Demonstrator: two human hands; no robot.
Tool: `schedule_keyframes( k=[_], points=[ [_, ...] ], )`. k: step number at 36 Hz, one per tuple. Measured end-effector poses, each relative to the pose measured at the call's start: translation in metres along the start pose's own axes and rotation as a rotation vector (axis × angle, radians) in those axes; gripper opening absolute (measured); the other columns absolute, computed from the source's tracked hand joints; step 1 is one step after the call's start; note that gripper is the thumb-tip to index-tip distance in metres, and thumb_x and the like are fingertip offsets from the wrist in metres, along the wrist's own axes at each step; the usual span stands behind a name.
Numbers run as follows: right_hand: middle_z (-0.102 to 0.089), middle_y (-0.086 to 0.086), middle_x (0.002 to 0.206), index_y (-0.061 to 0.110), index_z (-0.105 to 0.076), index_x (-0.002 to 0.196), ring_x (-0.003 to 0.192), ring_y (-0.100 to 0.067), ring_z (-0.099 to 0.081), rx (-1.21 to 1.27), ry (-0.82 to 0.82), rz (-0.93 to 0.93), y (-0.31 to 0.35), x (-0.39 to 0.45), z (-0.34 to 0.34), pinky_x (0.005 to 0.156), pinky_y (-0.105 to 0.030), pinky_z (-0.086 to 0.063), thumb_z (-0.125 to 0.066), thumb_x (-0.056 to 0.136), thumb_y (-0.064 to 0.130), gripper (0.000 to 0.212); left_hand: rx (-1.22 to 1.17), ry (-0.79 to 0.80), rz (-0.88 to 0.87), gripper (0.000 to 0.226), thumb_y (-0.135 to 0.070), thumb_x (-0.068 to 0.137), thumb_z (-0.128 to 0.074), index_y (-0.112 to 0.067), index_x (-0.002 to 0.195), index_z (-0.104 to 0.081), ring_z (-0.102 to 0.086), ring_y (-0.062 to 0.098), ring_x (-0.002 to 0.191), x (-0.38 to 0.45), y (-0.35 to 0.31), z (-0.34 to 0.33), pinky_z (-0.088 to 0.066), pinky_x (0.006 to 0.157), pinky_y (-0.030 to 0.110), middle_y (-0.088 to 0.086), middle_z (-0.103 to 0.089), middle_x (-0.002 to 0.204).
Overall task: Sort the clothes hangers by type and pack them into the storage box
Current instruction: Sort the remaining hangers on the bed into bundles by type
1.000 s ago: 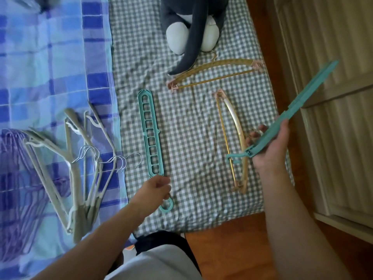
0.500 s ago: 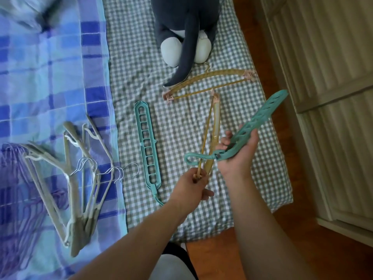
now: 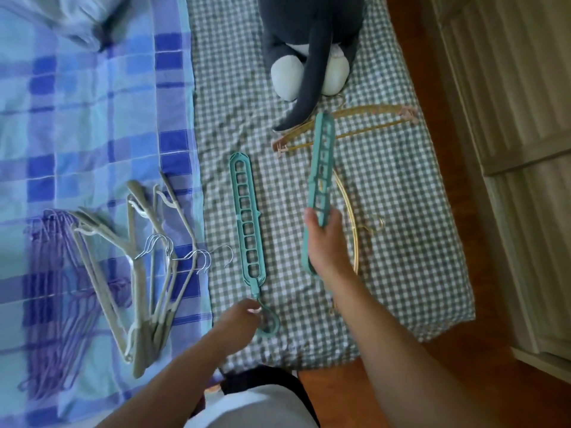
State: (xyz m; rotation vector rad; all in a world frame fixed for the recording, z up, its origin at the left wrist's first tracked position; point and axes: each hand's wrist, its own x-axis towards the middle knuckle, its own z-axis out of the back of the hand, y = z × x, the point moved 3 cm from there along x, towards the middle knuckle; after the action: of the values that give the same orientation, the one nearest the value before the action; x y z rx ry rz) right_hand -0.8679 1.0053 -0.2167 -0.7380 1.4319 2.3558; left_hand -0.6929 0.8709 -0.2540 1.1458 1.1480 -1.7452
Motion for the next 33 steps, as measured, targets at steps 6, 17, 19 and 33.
schedule_keyframes(
  k=[6,17,19,33],
  points=[
    [-0.059,-0.006,0.126,0.022,-0.024,0.147,0.096,-0.022,-0.067,-0.190,0.064,-0.156,-0.080,-0.008,-0.076,0.073,-0.040,-0.061,-0.047,0.086,0.073,0.083,-0.116,-0.110,0.101,0.028,-0.036,0.094,-0.066,-0.016,0.114,-0.063,-0.061,0.023,0.072,0.025,0.033,-0.001,-0.044,0.058,0.028,0.005,-0.070,0.086],
    [-0.051,-0.010,0.139,0.009,-0.029,0.148,0.109,-0.026,-0.063,-0.963,0.025,0.069,-0.086,0.015,-0.071,0.078,-0.039,-0.058,-0.044,0.092,0.067,0.082,0.296,-0.263,0.064,0.028,-0.041,0.090,-0.054,-0.024,0.111,-0.045,-0.062,0.025,0.095,0.030,0.016,-0.019,-0.054,0.088,0.044,0.001,-0.061,0.109],
    [-0.049,-0.011,0.139,0.010,-0.029,0.148,0.106,-0.025,-0.062,-0.993,0.068,0.129,-0.075,0.021,-0.074,0.075,-0.040,-0.059,-0.037,0.093,0.070,0.081,0.306,-0.255,0.048,0.032,-0.041,0.091,-0.052,-0.022,0.116,-0.049,-0.062,0.028,0.100,0.027,0.020,-0.016,-0.053,0.089,0.044,0.003,-0.061,0.113],
    [-0.059,-0.013,0.120,0.011,-0.043,0.135,0.085,-0.025,-0.057,-0.961,-0.282,-0.115,-0.120,0.037,0.084,0.065,-0.037,-0.049,-0.049,0.102,0.025,0.036,0.516,-0.338,-0.411,0.036,-0.034,0.103,-0.042,-0.030,0.138,-0.035,-0.057,0.018,0.093,-0.006,-0.004,-0.007,-0.052,0.076,0.035,0.001,-0.050,0.126]
  ],
)
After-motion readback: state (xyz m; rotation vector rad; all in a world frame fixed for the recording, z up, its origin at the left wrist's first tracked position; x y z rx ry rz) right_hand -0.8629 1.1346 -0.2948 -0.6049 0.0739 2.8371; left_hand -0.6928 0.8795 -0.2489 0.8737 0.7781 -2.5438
